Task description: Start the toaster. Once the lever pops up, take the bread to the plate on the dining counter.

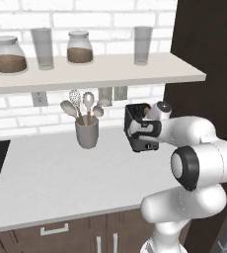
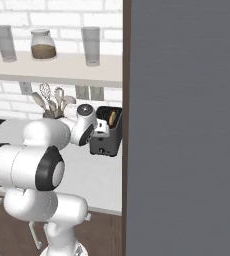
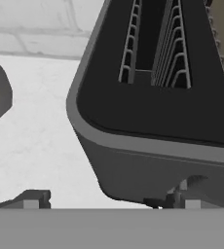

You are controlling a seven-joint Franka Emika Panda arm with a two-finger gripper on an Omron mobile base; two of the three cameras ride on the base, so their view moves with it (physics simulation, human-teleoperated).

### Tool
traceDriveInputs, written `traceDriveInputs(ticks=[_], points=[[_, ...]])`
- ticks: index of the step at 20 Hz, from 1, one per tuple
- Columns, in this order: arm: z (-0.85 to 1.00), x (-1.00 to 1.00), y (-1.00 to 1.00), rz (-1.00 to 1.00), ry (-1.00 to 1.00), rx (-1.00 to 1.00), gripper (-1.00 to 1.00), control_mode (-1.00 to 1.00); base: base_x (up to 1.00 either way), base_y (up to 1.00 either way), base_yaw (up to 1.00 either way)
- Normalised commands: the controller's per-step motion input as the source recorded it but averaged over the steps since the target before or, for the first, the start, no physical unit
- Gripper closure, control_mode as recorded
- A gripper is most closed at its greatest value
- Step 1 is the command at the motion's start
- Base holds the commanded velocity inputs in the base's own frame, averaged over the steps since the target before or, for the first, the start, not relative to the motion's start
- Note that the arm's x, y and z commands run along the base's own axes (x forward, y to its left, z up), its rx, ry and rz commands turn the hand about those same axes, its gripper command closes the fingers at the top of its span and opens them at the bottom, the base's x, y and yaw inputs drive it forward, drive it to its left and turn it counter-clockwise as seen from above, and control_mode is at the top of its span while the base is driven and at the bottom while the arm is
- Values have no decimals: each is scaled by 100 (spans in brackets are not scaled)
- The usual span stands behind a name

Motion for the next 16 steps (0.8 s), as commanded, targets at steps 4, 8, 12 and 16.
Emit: traceDriveInputs(ticks=[4, 8, 12, 16], points=[[-38, 3, 20, 0, 0, 0, -100, -100, 0, 0, 0], [-55, 0, -1, 0, 0, 0, -100, -100, 0, 0, 0], [-69, -4, -30, 0, -1, 0, -100, -100, 0, 0, 0], [-98, -46, -28, 0, -2, 1, -100, -100, 0, 0, 0]])
